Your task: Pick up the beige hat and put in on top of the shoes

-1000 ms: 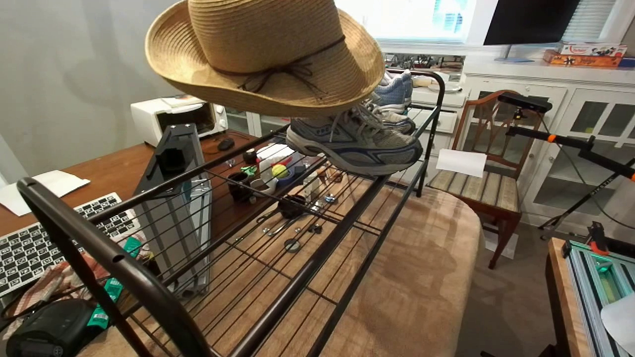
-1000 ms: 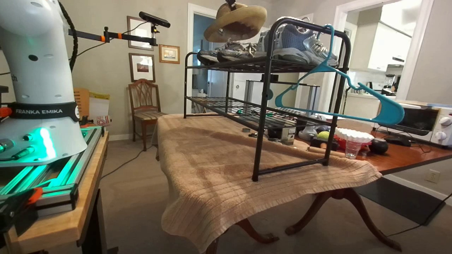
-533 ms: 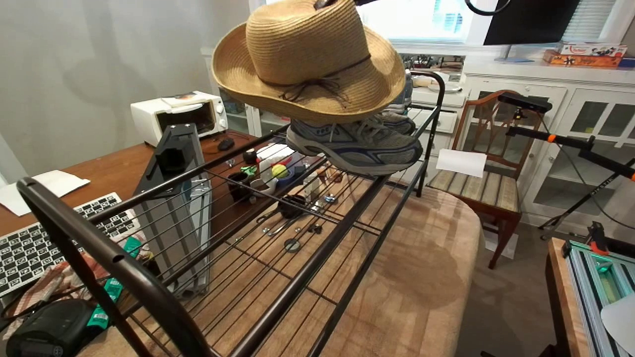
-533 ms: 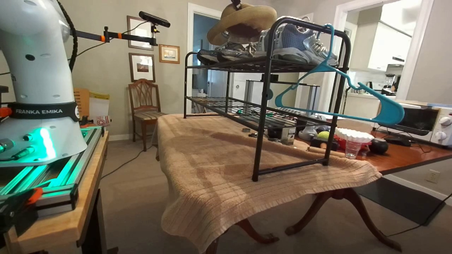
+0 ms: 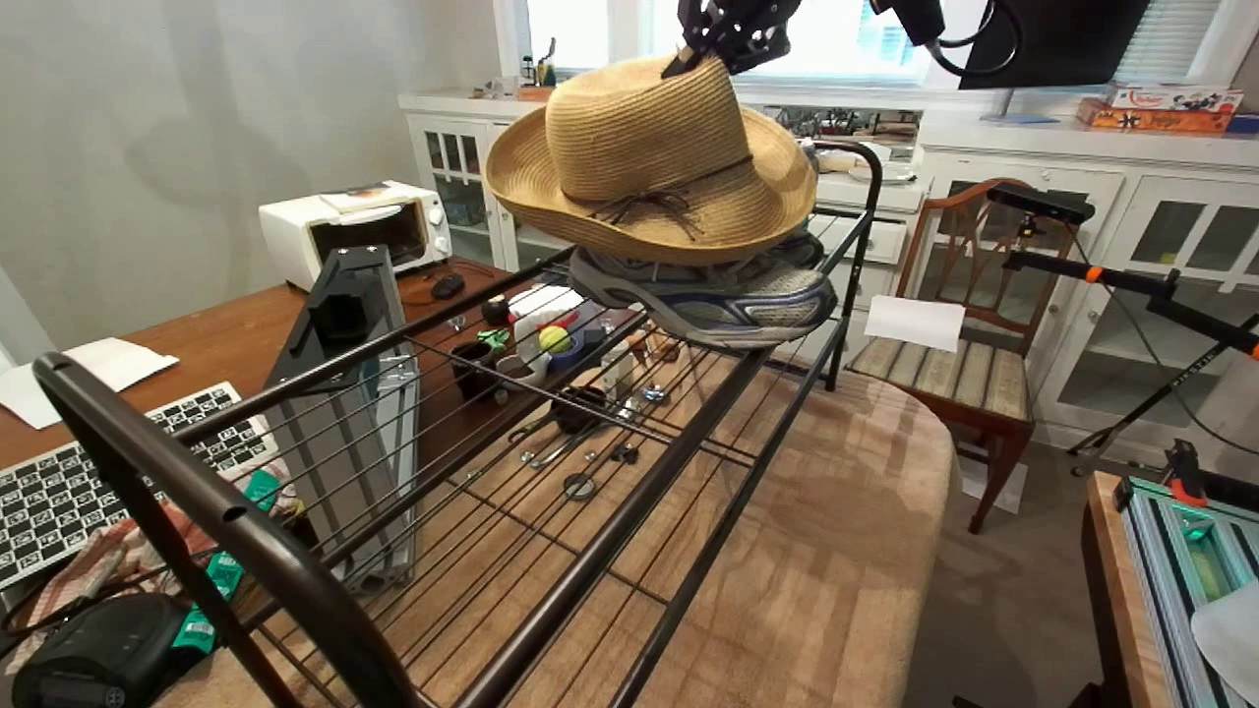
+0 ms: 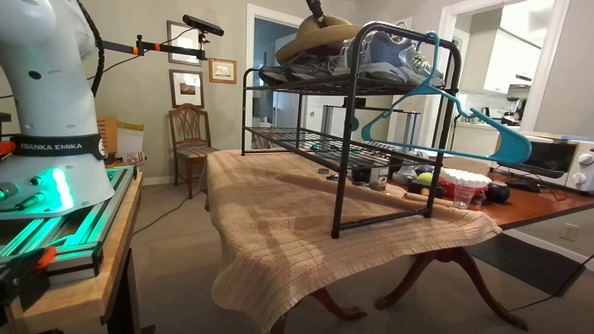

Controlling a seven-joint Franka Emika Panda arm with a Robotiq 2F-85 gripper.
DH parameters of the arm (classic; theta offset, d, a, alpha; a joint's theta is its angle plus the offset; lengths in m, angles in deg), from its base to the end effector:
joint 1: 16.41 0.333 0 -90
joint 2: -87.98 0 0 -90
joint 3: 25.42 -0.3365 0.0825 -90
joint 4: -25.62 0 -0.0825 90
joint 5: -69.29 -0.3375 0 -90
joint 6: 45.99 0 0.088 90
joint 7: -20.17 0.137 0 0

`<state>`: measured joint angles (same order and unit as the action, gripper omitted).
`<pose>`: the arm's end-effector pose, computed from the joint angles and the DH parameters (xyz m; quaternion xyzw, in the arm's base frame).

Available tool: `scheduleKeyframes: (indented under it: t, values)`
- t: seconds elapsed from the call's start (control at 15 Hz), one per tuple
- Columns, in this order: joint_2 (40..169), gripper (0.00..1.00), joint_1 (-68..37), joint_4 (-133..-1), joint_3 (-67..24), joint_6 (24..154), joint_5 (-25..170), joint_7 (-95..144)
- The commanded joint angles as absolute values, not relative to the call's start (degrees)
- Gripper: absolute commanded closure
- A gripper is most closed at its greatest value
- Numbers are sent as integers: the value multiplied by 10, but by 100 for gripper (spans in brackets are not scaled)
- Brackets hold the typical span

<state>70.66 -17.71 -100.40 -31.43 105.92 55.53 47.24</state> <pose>0.4811 0.0428 0.6080 -0.8926 0.2519 -0.3314 0.1734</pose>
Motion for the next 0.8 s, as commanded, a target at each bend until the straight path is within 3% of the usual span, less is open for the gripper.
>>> scheduleKeyframes:
  t: [0.0, 0.33, 0.4, 0.53, 0.73]
  values:
    - [696, 98, -205, -1021, -329, 1055, 599, 533]
    - [697, 98, -204, -1017, -331, 1032, 617, 562]
    - [697, 68, -202, -1017, -332, 1033, 617, 563]
    - [697, 61, -188, -1016, -326, 1041, 597, 543]
    - [697, 38, -186, -1010, -328, 1041, 600, 542]
